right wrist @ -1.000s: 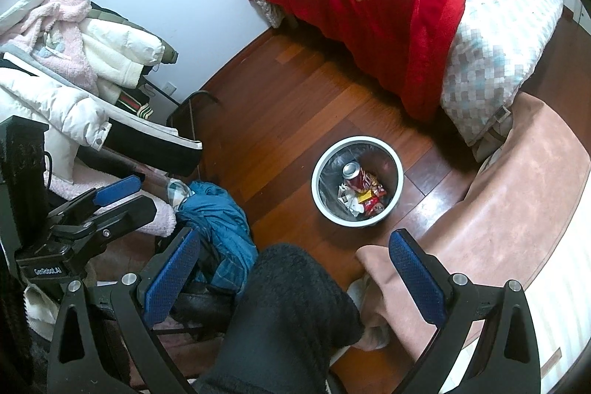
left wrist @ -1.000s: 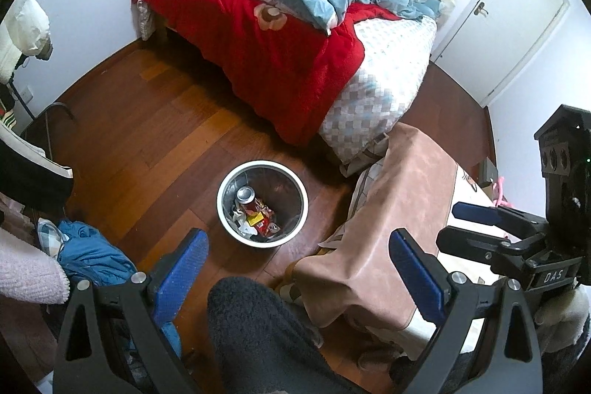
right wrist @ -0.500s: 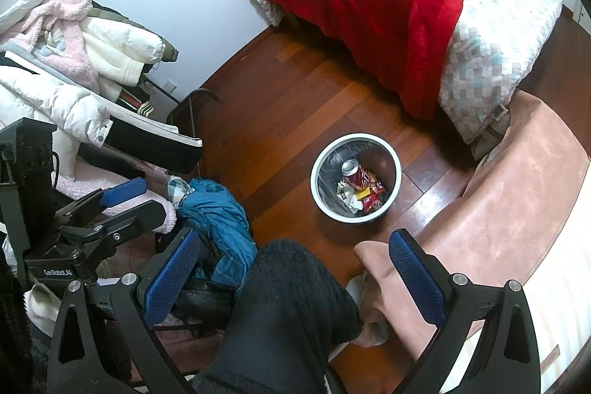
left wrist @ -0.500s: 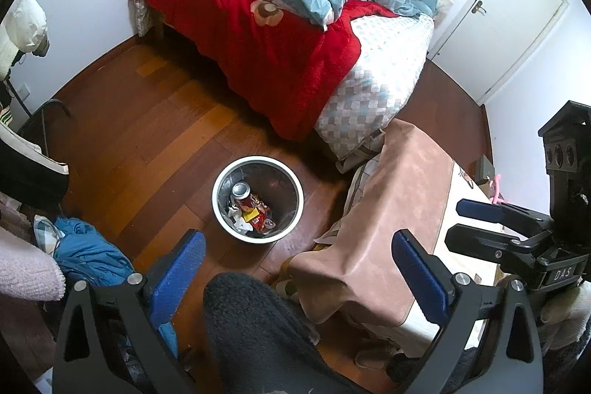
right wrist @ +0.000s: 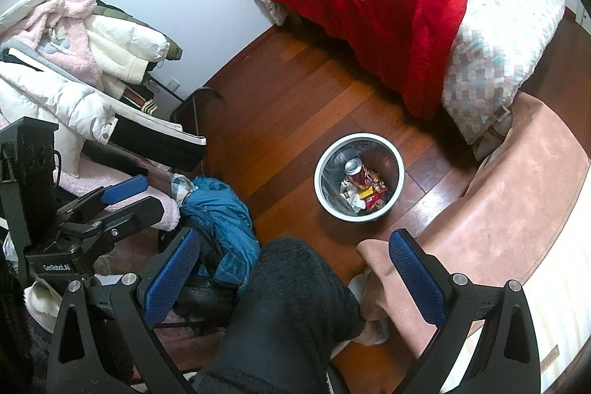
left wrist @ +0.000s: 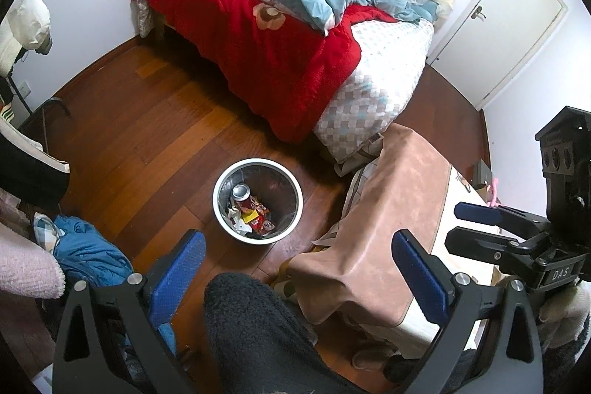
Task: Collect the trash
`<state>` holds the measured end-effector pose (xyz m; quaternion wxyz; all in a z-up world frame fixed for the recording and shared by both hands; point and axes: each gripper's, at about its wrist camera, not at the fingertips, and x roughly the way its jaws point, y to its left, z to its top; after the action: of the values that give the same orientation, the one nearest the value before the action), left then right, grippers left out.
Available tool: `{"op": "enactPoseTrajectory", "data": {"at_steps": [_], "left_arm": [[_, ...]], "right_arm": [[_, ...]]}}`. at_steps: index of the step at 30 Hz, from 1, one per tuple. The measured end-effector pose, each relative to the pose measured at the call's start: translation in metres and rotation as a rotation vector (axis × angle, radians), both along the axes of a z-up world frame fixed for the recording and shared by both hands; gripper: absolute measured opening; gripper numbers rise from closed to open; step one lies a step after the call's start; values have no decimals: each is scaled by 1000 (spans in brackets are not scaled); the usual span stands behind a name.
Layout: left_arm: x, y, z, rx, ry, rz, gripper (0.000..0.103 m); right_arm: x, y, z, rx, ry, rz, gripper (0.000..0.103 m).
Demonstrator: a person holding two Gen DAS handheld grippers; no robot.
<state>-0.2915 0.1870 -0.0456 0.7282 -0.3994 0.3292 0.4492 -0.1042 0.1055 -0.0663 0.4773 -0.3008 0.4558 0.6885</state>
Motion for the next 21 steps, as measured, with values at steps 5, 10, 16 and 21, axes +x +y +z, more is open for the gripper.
{"op": "enactPoseTrajectory", "data": {"at_steps": [5,10,16,21], "left_arm": [[-1,-1,1,1,-1,0,103],[-1,-2,1,4,-2,-2,103],[-1,-3,2,5,-3,-3,103],[-2,-4,2,6,-7,0,103]], "right_arm": [[-3,-3,2,-4,-1,9,103],[-6,-2,1,-8,0,15,103],[-6,-1,-2,-13,1,18,103],[-6,-2,-3,-7,2,18,103]]}}
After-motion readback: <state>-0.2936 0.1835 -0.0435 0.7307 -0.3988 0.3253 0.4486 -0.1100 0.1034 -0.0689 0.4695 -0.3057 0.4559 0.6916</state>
